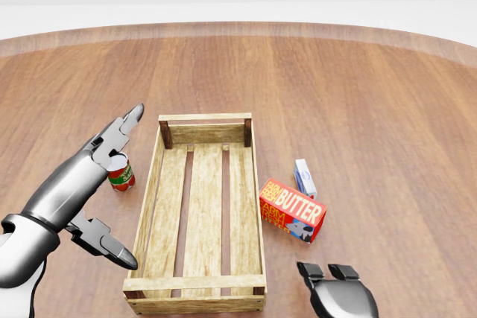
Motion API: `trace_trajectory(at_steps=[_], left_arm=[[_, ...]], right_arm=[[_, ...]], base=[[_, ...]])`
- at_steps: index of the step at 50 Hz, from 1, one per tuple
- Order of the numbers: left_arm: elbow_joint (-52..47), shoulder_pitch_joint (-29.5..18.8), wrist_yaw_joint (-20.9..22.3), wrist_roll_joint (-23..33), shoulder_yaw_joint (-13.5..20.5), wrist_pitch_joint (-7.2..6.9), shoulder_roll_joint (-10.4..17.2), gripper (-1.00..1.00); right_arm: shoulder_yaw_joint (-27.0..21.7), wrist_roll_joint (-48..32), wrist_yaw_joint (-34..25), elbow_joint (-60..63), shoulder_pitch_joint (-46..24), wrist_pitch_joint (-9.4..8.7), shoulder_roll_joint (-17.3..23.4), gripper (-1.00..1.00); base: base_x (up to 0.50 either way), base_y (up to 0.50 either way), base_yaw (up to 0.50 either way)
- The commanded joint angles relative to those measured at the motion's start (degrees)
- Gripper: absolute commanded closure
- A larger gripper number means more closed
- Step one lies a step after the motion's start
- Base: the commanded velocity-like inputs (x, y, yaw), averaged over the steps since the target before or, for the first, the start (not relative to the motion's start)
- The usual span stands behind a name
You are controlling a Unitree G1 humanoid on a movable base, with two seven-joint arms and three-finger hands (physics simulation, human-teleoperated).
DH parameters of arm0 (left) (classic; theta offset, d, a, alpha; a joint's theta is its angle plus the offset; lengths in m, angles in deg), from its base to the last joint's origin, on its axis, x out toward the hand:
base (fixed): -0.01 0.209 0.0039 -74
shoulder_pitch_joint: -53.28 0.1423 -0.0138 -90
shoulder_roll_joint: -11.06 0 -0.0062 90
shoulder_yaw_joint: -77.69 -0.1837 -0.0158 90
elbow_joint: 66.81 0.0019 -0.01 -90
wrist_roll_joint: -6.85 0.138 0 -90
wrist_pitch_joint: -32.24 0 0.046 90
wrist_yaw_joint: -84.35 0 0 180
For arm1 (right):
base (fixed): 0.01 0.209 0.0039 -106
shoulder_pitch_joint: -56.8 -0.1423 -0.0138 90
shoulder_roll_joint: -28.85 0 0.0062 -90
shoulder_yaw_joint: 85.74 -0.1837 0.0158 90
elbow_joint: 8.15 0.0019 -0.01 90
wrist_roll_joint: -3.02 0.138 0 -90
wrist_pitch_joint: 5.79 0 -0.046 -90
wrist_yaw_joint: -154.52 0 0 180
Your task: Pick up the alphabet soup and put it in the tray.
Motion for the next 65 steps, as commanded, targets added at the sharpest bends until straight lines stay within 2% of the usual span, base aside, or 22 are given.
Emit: trace_trajectory(at_steps=[1,2,3,4,5,6,7,8,34,53,58,65], left_arm=[[-0.1,0.0,0.0,0.1,-0.1,0.0,-0.1,-1.0],[-0.2,0.0,0.0,0.1,-0.1,0.0,-0.1,-1.0],[-0.2,0.1,0.0,0.0,-0.1,0.0,-0.1,-1.0],[-0.2,0.1,0.0,0.1,0.0,0.0,-0.1,-1.0],[-0.1,0.1,-0.1,0.1,0.0,0.0,0.0,-1.0],[-0.1,0.1,-0.1,0.1,0.0,0.0,0.0,-1.0],[0.0,0.1,-0.1,0.0,0.0,0.0,0.0,-1.0],[0.0,0.2,-0.1,0.1,0.0,0.0,0.0,-1.0],[0.3,0.5,-0.2,0.1,-0.1,0.0,-0.1,-1.0],[-0.3,0.9,0.1,-0.2,0.2,0.0,-0.1,-1.0],[-0.2,1.0,0.0,-0.1,0.1,0.0,-0.2,-1.0],[0.1,1.2,-0.2,-0.2,0.2,0.0,-0.2,-1.0]], right_arm=[[0.2,-0.5,0.6,-2.6,0.7,-0.12,-0.1,-0.35],[0.2,-0.4,0.6,-2.6,0.8,-0.11,-0.1,-0.22],[0.2,-0.5,0.7,-2.7,0.7,-0.09,-0.1,0.15],[0.2,-0.5,0.7,-2.8,0.7,-0.09,-0.1,0.36],[0.2,-0.5,0.8,-3.0,0.6,-0.08,-0.1,0.67],[0.2,-0.4,0.8,-3.1,0.6,-0.07,-0.1,0.66],[0.2,-0.4,0.8,-3.1,0.6,-0.06,-0.1,0.92],[0.2,-0.4,0.9,-3.2,0.5,-0.07,-0.1,1.0],[0.1,-0.3,-0.3,0.0,1.8,-0.29,-0.2,1.0],[-0.5,-0.9,-6.5,14.6,6.6,-0.87,-0.7,1.0],[-1.2,-0.6,-10.4,21.7,7.5,-1.32,-1.1,1.0],[-2.6,1.6,-13.9,25.9,4.6,-2.14,-2.2,1.0]], base=[[0.0,0.0,0.0],[0.0,0.0,0.0],[0.0,0.0,0.0],[0.0,0.0,0.0],[0.0,0.0,0.0],[0.0,0.0,0.0],[0.0,0.0,0.0],[0.0,0.0,0.0],[0.0,0.0,0.0],[0.0,0.0,0.0],[0.0,0.0,0.0],[0.0,0.0,0.0]])
